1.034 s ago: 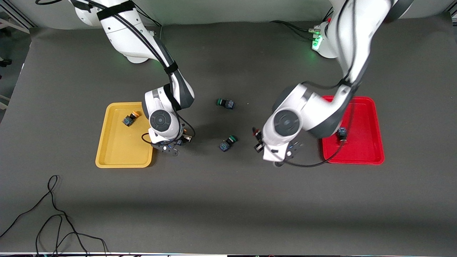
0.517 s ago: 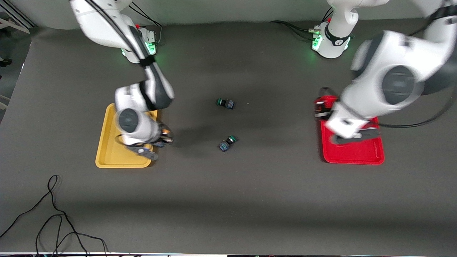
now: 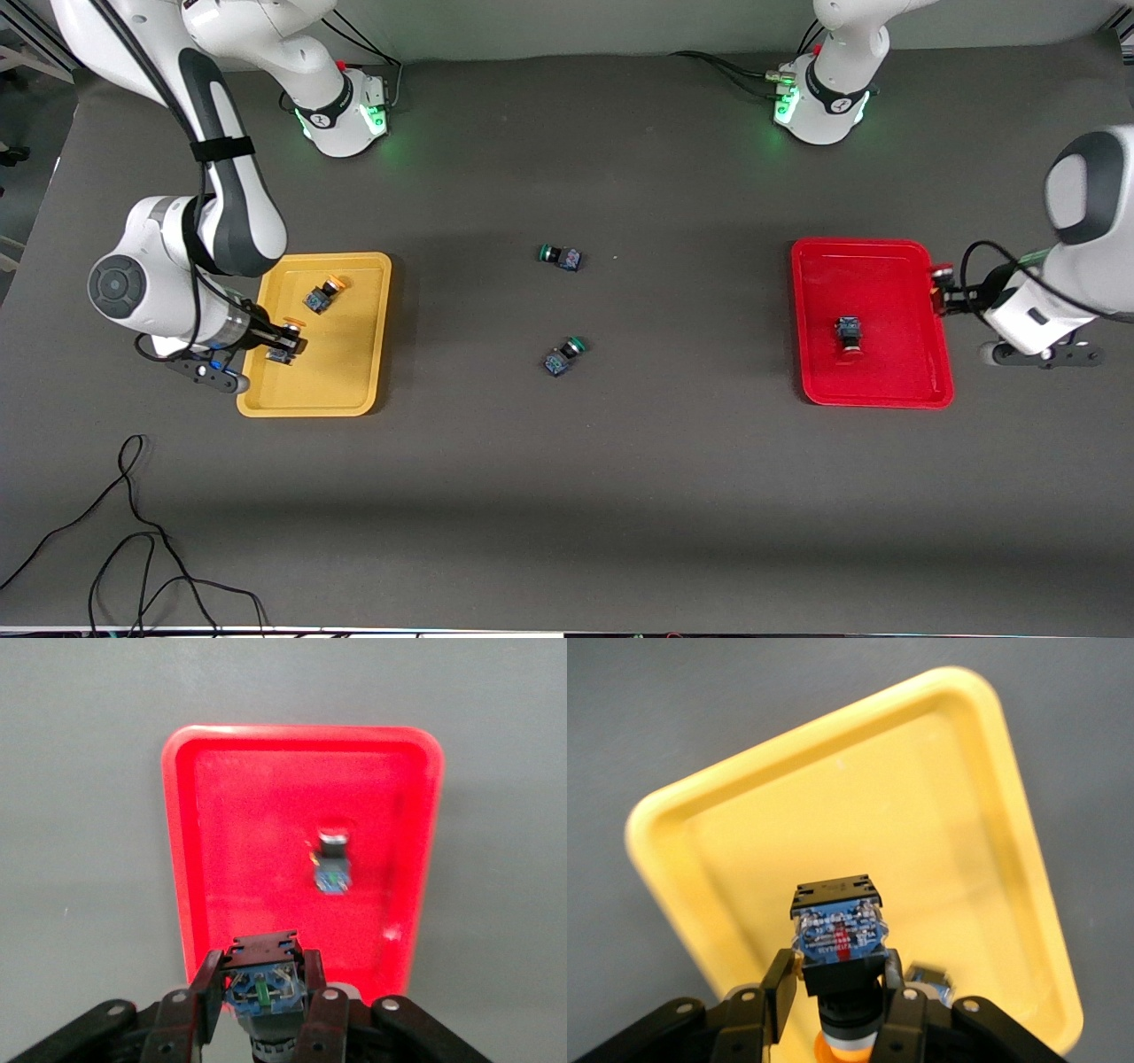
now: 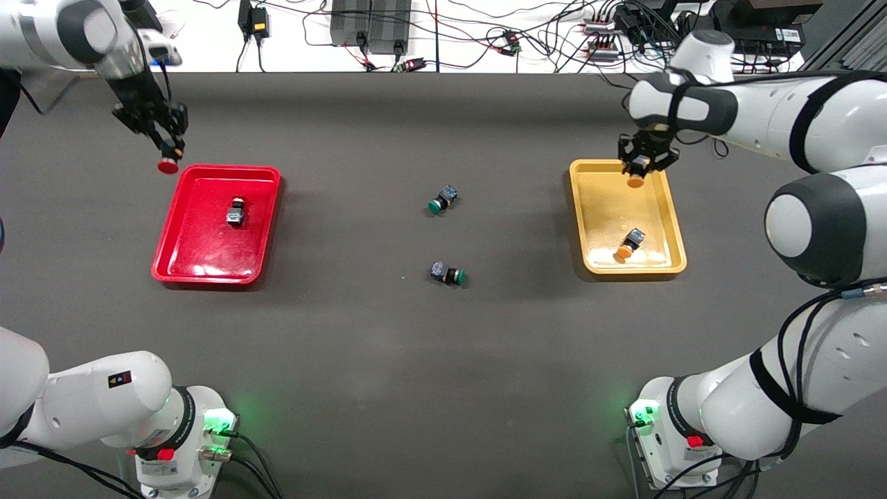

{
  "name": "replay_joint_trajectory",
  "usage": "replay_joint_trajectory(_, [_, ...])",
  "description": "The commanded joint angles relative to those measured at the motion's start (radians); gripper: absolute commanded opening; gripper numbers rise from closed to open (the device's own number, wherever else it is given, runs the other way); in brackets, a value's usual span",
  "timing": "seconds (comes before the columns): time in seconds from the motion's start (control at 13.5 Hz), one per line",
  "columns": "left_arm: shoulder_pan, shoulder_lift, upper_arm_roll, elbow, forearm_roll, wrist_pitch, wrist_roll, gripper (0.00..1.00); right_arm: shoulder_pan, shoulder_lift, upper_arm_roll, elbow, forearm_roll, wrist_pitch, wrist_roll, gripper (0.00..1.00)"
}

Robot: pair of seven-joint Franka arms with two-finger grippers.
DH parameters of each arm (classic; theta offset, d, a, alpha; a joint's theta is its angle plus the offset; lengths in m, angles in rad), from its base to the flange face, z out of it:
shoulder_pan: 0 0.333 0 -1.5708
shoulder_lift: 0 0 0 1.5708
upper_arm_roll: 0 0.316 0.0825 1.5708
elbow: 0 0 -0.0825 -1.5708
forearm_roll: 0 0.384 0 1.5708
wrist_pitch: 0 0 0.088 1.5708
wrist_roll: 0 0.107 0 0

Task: Place red and yellow buttons in trays
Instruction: 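Place the orange button in the yellow tray while the left gripper places red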

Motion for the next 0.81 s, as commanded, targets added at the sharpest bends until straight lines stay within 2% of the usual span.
replay_joint_trajectory(0.0, [0.044, 0.072, -0.012, -0.186, 0.082, 0.283, 0.021, 0.06, -0.003, 0.026, 0.021, -0.101, 0.002, 0.167, -0.035, 0.25])
replay_joint_trajectory(0.07, [0.069, 0.118, -0.012, -0.202, 0.107, 0.345, 0.024, 0.06, -0.006, 0.045, 0.041, -0.098, 0.025, 0.184, -0.034, 0.25])
replay_joint_trajectory(0.22, [0.074, 0.163, -0.012, -0.206, 0.136, 0.378, 0.018, 0.11, -0.03, 0.07, 0.086, -0.098, 0.05, 0.216, -0.037, 0.25])
replay_joint_trajectory(0.3, [0.074, 0.186, -0.012, -0.206, 0.139, 0.385, 0.018, 0.18, -0.03, 0.088, 0.097, -0.097, 0.05, 0.242, -0.035, 0.25])
replay_joint_trajectory(0.37, [0.074, 0.198, -0.012, -0.202, 0.141, 0.392, 0.02, 0.46, -0.032, 0.105, 0.101, -0.097, 0.05, 0.271, -0.035, 0.25])
replay_joint_trajectory(0.44, [0.074, 0.197, -0.012, -0.193, 0.141, 0.378, 0.024, 0.94, -0.032, 0.119, 0.103, -0.097, 0.05, 0.285, -0.035, 0.26])
replay_joint_trajectory(0.52, [0.075, 0.186, -0.014, -0.18, 0.141, 0.361, 0.024, 0.99, -0.032, 0.125, 0.103, -0.092, 0.05, 0.288, -0.035, 0.36])
replay_joint_trajectory(0.59, [0.077, 0.168, -0.014, -0.154, 0.141, 0.305, 0.027, 0.99, -0.033, 0.125, 0.103, -0.084, 0.05, 0.285, -0.032, 0.77])
replay_joint_trajectory(0.66, [0.077, 0.153, -0.014, -0.106, 0.139, 0.221, 0.044, 0.99, -0.037, 0.122, 0.103, -0.083, 0.05, 0.285, -0.032, 1.0])
replay_joint_trajectory(0.74, [0.077, 0.133, -0.017, -0.05, 0.135, 0.13, 0.061, 0.99, -0.038, 0.111, 0.103, -0.081, 0.05, 0.28, -0.037, 1.0])
